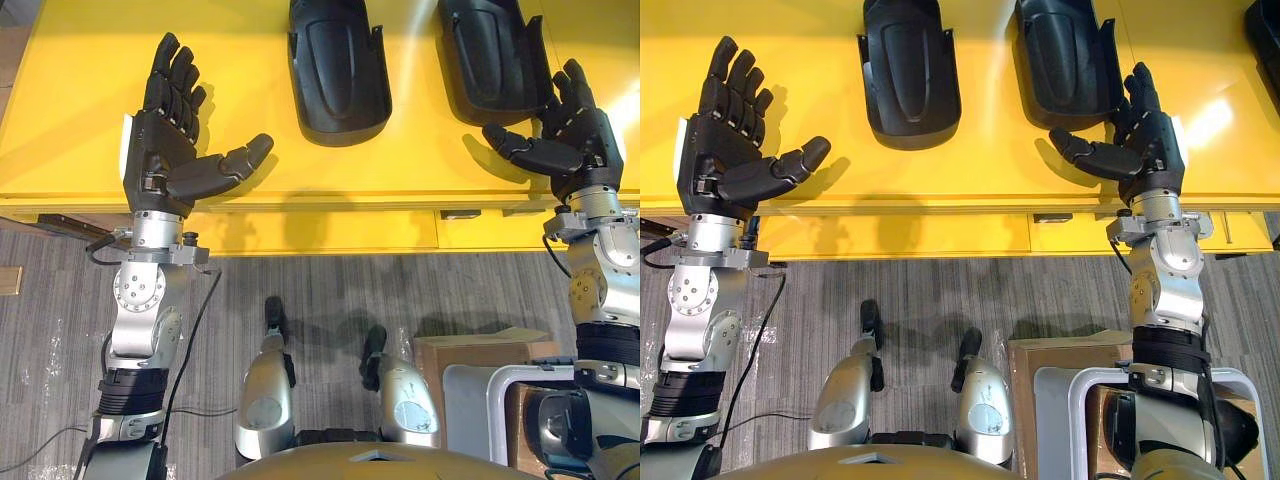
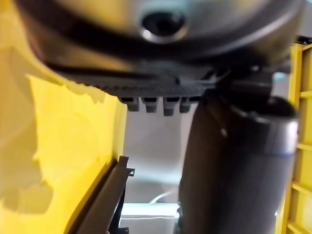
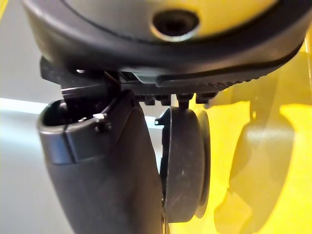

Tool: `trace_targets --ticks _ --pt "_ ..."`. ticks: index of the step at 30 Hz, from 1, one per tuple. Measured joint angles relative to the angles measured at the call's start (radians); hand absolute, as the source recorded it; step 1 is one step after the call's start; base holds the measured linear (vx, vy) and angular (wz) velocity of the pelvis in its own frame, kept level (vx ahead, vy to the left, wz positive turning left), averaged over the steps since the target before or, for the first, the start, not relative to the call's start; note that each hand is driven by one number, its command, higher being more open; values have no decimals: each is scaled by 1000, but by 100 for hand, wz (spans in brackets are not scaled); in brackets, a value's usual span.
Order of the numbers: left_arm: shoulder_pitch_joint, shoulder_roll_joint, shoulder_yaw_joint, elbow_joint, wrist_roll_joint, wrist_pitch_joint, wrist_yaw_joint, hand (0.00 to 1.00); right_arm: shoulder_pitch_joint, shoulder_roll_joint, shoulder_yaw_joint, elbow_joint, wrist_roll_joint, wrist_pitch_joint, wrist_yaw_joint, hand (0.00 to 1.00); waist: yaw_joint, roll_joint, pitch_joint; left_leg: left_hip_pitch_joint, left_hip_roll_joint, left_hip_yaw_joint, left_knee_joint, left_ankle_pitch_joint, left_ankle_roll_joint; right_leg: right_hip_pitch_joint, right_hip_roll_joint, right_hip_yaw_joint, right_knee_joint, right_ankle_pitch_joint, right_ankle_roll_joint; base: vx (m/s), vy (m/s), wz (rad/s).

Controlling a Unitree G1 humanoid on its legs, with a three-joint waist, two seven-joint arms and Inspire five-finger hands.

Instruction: Walk over and take three plastic housings, then place them on the shelf

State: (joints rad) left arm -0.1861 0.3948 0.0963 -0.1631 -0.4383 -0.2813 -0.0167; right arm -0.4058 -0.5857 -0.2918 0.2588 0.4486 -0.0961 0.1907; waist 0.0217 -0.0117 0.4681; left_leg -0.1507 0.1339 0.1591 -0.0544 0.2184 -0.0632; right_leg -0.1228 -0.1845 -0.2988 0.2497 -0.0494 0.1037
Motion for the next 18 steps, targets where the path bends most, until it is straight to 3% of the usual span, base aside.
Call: trace_targets --ticks 4,6,9,13,17,18 --pt "0 0 -1 0 8 0 2 100 3 3 10 0 -19 -40 -40 100 0 0 0 0 0 0 0 -1 -1 0 0 0 0 -1 -1 0 0 0" --pt "0 -3 -4 0 14 0 9 100 3 31 8 -30 -92 -103 -128 100 0 1 1 -1 0 0 0 -2 -1 -2 0 0 1 -2 0 0 0 0" --pt "0 -11 -23 -9 26 -1 39 100 4 81 -12 -234 -281 -241 -309 100 -1 5 3 -19 0 2 2 0 -2 -26 -2 4 12 -6 -1 0 0 0" --pt "0 -46 -66 -20 57 3 52 100 -4 85 -10 -443 -367 -360 -336 100 0 5 3 -19 -3 1 9 0 -6 -27 -7 4 23 -13 -5 38 -27 2" --pt "-5 -64 -89 -50 57 4 64 100 -4 128 31 -496 -362 -364 -294 100 -3 6 4 -19 -4 -6 14 -2 -7 -34 -12 0 52 -36 -7 2 -36 4" --pt "-8 -77 -96 -59 56 4 69 100 -4 158 60 -494 -340 -328 -263 100 -5 7 4 -20 -3 -7 14 -5 -6 -38 -13 -1 62 -48 -14 -20 -33 3"
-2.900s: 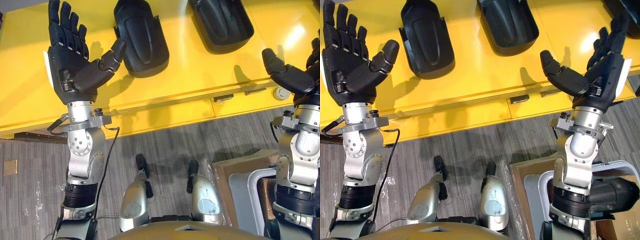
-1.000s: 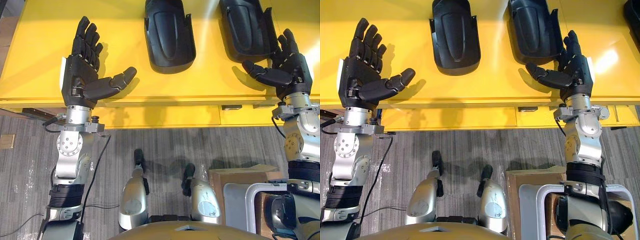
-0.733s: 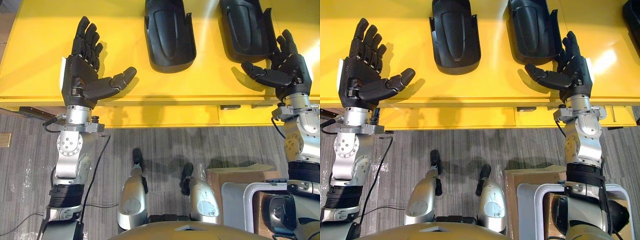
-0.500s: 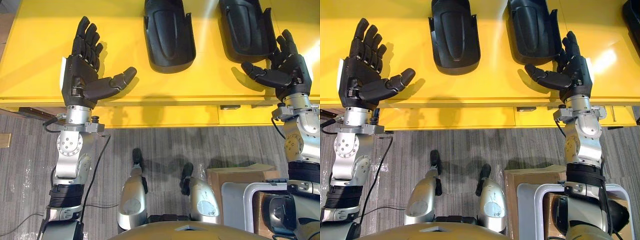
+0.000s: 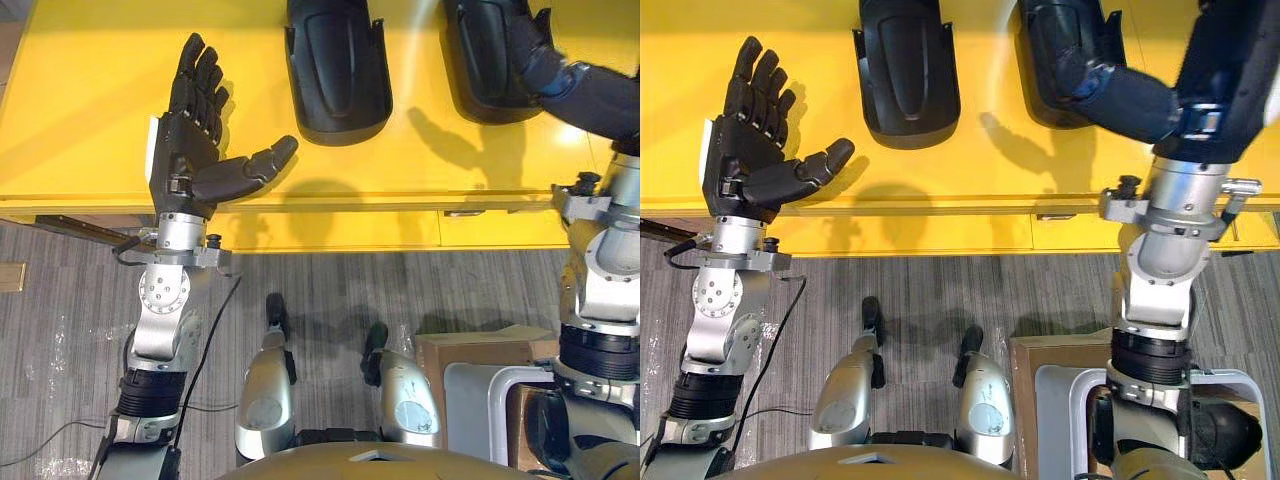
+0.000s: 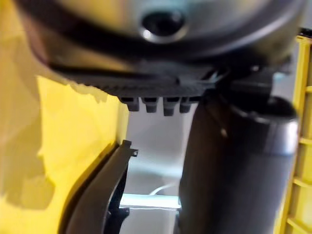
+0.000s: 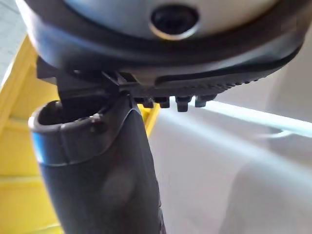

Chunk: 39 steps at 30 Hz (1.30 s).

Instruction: Walk over and take three plastic housings, then place them on the shelf

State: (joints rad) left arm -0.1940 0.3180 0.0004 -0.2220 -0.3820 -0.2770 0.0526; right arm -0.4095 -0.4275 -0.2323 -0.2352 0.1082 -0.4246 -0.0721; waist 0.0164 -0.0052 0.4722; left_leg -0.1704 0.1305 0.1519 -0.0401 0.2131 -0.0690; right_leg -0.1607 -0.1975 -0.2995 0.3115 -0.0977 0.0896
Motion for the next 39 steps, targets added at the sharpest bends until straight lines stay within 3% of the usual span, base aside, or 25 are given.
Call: trace_targets --ticks 8,27,39 --pt "-44 -32 -84 -14 0 20 1 100 2 53 133 88 60 166 104 100 -4 5 2 -29 -8 -13 1 14 1 -34 -11 -7 31 -4 3 3 -23 5" --pt "-44 -35 -84 -14 37 20 28 100 7 49 231 145 146 274 330 100 -16 8 1 -30 -9 -16 1 16 3 -46 -17 -6 61 -21 1 4 -18 0" --pt "-44 -35 -84 -14 41 20 35 100 52 38 243 150 154 290 372 100 -15 12 0 -28 -9 -16 1 17 3 -46 -18 -5 66 -22 1 2 -5 0"
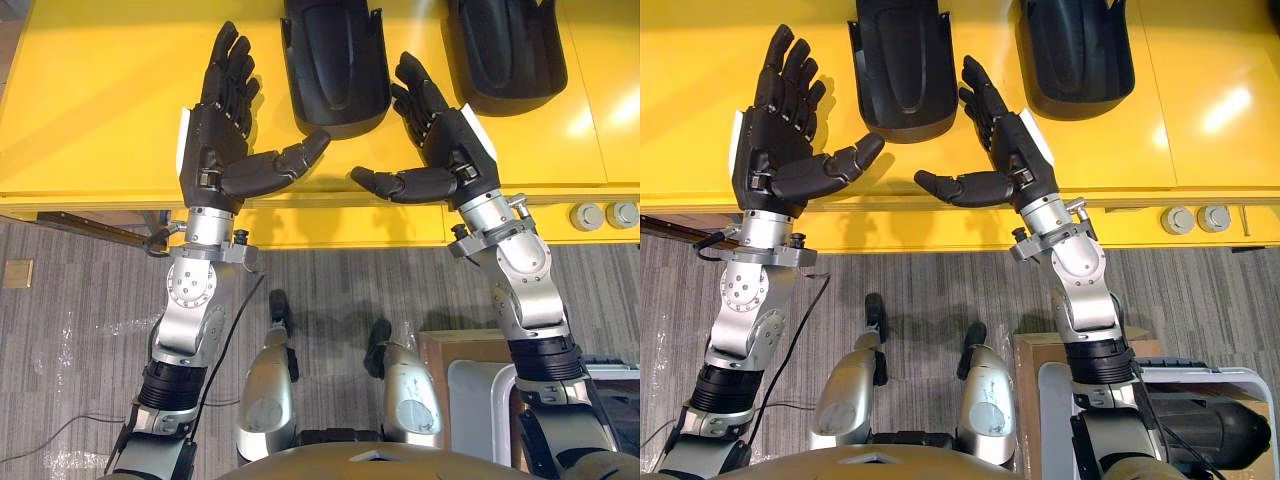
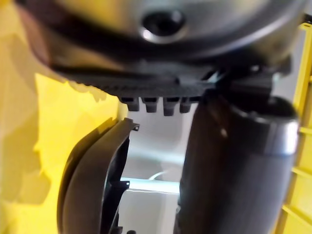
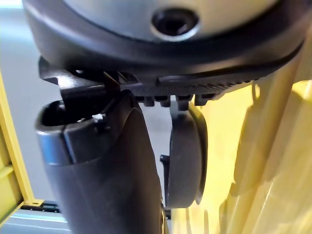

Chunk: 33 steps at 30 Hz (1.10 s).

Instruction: Walk over and take three plastic housings, then place them on the shelf

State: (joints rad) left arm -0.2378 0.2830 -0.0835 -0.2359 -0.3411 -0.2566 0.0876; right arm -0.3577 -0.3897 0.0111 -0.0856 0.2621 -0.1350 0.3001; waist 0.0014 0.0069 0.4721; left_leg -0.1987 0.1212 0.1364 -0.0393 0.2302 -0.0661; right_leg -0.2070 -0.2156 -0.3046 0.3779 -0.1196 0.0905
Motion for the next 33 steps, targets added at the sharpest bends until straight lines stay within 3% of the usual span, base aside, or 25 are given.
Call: trace_targets --ticks 4,33 --pt "0 1 0 0 77 3 21 100 9 -3 -1 0 34 5 24 100 -1 1 0 2 0 0 0 0 0 0 0 1 3 0 0 0 0 0" --pt "1 1 -2 51 77 27 44 100 12 -49 33 3 61 14 77 100 -3 22 -12 10 0 1 -1 3 0 5 0 3 3 0 0 0 0 0"
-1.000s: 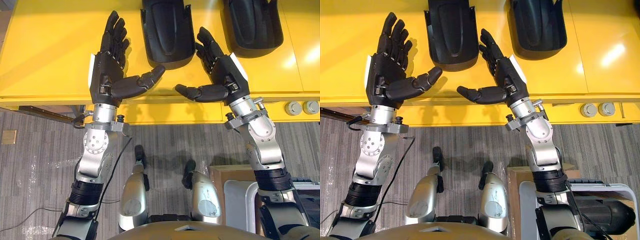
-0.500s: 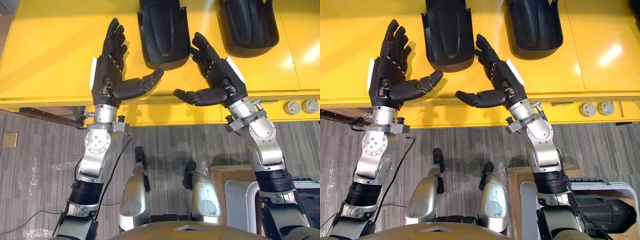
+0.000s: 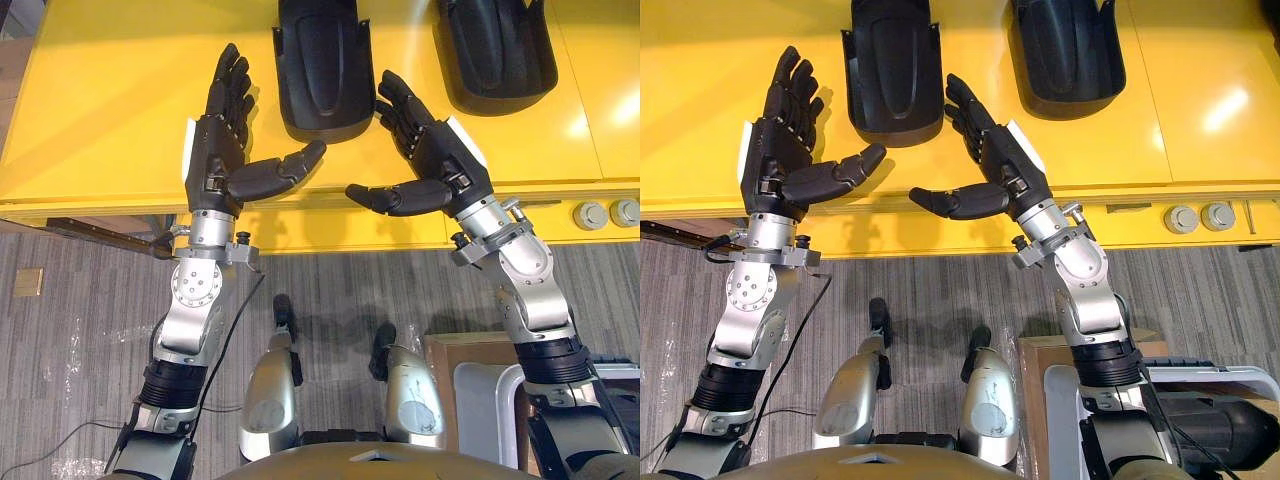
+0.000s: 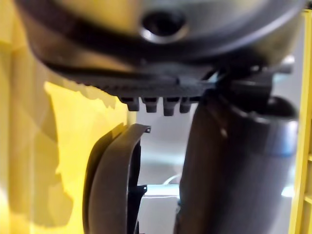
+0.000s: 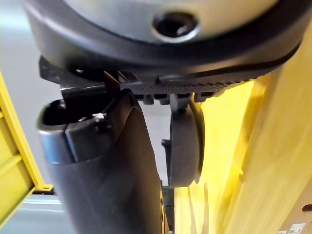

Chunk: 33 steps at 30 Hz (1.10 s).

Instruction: Walk over and take three plastic housings, then place them on the shelf

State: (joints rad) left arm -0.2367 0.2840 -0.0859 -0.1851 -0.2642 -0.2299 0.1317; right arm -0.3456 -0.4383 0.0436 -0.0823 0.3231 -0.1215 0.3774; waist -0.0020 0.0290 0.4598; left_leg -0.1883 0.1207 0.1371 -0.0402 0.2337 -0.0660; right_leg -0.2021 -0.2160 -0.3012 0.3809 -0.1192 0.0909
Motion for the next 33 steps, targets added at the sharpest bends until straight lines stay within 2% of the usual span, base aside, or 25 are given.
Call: trace_targets --ticks 12,16,21,28,33 --pt "-5 0 0 0 0 5 -1 100 0 0 5 2 7 3 29 100 0 6 -3 0 0 -2 0 2 0 0 0 0 1 0 0 0 0 0" --pt "-24 0 0 1 1 18 1 100 0 0 12 6 8 5 48 100 1 15 -9 0 0 -3 0 4 -1 0 0 -1 3 0 0 0 0 0" --pt "-61 3 0 29 10 20 6 100 -7 0 30 6 19 5 54 100 1 16 -9 -3 0 3 0 4 0 -6 0 5 -1 -1 -2 0 0 -2" --pt "-118 41 1 77 131 74 52 100 -43 -1 58 9 43 6 63 100 3 16 -9 -20 0 18 0 4 1 -35 0 22 3 6 6 16 -16 -4" --pt "-142 46 3 105 157 115 73 100 -68 0 55 8 42 6 -10 100 3 16 -9 -32 -1 18 1 4 1 -47 0 24 3 7 7 34 -34 1"
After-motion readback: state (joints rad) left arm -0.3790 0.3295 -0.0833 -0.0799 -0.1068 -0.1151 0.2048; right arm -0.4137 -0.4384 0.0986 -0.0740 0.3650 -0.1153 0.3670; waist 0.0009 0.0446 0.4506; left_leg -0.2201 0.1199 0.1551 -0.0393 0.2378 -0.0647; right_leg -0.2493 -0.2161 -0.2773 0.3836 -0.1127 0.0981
